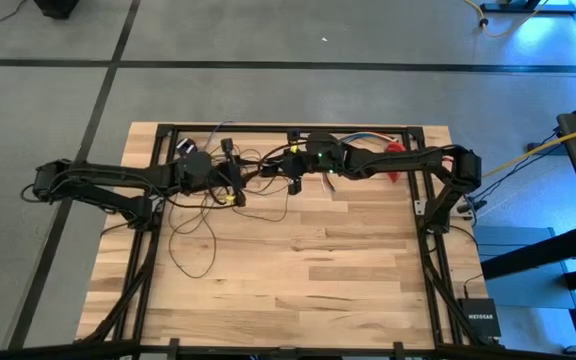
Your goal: Coiling cords
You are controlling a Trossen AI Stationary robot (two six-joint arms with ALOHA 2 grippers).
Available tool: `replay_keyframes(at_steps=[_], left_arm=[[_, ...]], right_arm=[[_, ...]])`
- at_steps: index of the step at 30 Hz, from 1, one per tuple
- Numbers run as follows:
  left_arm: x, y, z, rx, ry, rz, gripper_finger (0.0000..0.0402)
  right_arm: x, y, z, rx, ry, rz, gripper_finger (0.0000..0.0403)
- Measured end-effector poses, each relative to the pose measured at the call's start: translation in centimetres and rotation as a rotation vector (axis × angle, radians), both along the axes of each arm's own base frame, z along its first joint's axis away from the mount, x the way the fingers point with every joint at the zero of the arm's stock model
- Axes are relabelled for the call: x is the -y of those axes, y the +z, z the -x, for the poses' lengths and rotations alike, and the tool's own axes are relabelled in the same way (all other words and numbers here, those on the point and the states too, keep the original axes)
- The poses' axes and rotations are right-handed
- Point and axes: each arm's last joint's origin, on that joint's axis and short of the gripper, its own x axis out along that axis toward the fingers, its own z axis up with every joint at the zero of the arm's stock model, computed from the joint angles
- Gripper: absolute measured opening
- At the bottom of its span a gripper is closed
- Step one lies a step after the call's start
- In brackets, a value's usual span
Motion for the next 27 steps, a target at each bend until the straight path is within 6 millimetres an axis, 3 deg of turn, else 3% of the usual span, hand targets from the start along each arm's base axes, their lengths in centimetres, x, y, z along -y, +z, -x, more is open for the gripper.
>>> replay_keyframes(at_steps=[5, 27], left_arm=[[0.04, 0.11, 0.08, 0.006, -0.007, 0.002, 0.001], [0.06, 0.14, 0.11, 0.025, 0.02, 0.037, 0.0002]], right_arm=[[-0.06, 0.0, -0.01, 0.001, -0.002, 0.0, 0.0016], [-0.09, -0.15, 0.04, -0.017, -0.008, -0.005, 0.003]])
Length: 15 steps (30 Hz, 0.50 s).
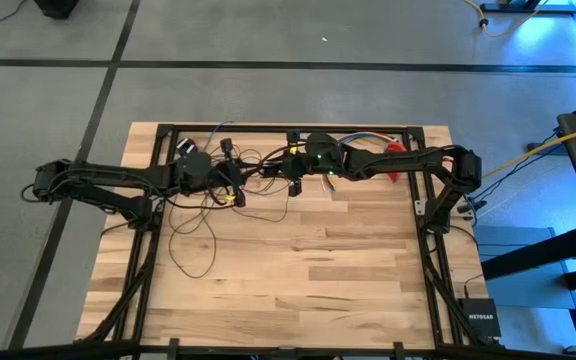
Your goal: Coiling cords
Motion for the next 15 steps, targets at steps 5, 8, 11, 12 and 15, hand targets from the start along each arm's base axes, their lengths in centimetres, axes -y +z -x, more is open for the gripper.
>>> replay_keyframes(at_steps=[5, 8, 11, 12, 15], left_arm=[[0.0, 0.0, 0.0, 0.0, 0.001, 0.0, 0.0002], [-0.02, 0.04, 0.01, 0.004, 0.006, -0.002, 0.0002], [-0.02, 0.12, 0.04, 0.009, 0.007, -0.002, 0.0002], [-0.02, 0.11, 0.04, 0.008, 0.009, -0.003, 0.0001], [0.0, 0.02, 0.02, 0.001, 0.002, 0.0, 0.0002]], right_arm=[[0.0, -0.01, 0.0, -0.001, 0.0, 0.0, 0.003], [0.04, 0.13, -0.11, 0.024, 0.0, 0.004, 0.003], [-0.08, 0.12, -0.34, 0.047, 0.003, 0.007, 0.0031], [-0.12, 0.08, -0.34, 0.044, 0.004, 0.006, 0.0031], [-0.22, -0.27, -0.26, 0.012, 0.009, -0.034, 0.0031]])
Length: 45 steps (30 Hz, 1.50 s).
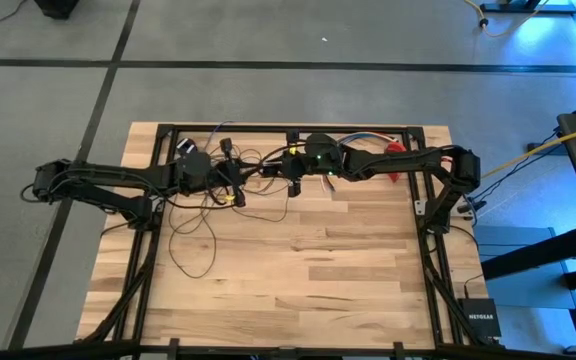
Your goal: Coiling cords
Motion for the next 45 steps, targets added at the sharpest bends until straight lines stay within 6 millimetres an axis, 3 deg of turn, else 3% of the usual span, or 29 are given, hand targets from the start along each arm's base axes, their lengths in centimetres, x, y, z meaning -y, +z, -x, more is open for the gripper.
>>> replay_keyframes(at_steps=[6, 11, 18, 23, 34, 45], left_arm=[[0.0, 0.0, 0.0, 0.001, -0.001, 0.0, 0.0001], [0.0, 0.0, 0.0, -0.002, -0.005, 0.002, 0.0001], [0.0, -0.2, 0.0, -0.016, 0.006, 0.008, 0.0001], [0.1, 0.2, 0.2, 0.028, -0.022, 0.039, 0.0], [0.5, 2.8, 2.4, 0.201, -0.173, 0.192, 0.0], [-0.4, 3.1, 2.8, 0.235, -0.202, 0.266, 0.0]], right_arm=[[0.0, -0.1, -0.1, 0.014, -0.011, -0.101, 0.0037], [0.0, 0.1, 0.1, 0.003, -0.028, -0.1, 0.008], [-0.4, 2.6, 3.0, -0.103, -0.124, -0.068, 0.0124], [-0.7, 3.6, 4.4, -0.144, -0.083, -0.132, 0.0126], [1.5, 4.0, 5.0, -0.024, 0.183, -0.428, 0.0127], [0.3, 4.6, 4.4, 0.035, 0.244, -0.412, 0.0127]])
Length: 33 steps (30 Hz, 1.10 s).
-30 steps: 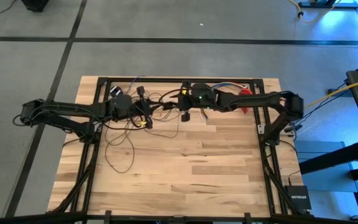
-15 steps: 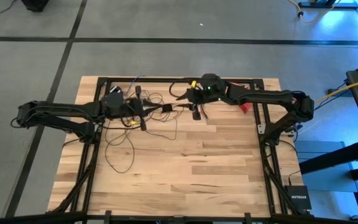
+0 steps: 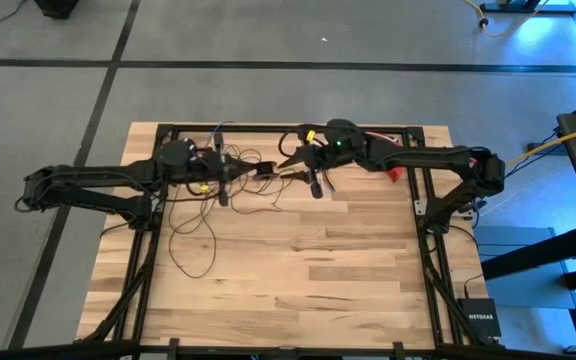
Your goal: Coiling cords
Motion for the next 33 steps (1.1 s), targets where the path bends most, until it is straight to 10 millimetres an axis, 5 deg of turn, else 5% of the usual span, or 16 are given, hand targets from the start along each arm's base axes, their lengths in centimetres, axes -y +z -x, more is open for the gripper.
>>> replay_keyframes(at_steps=[25, 33], left_arm=[[-0.2, -0.9, -1.5, -0.01, -0.05, 0.026, 0.0], [-0.2, -0.9, -1.5, -0.008, -0.049, 0.022, 0.0]], right_arm=[[0.0, -1.1, -2.0, 0.084, -0.058, 0.028, 0.0124], [-0.1, -1.0, -2.0, 0.097, -0.036, 0.033, 0.0032]])
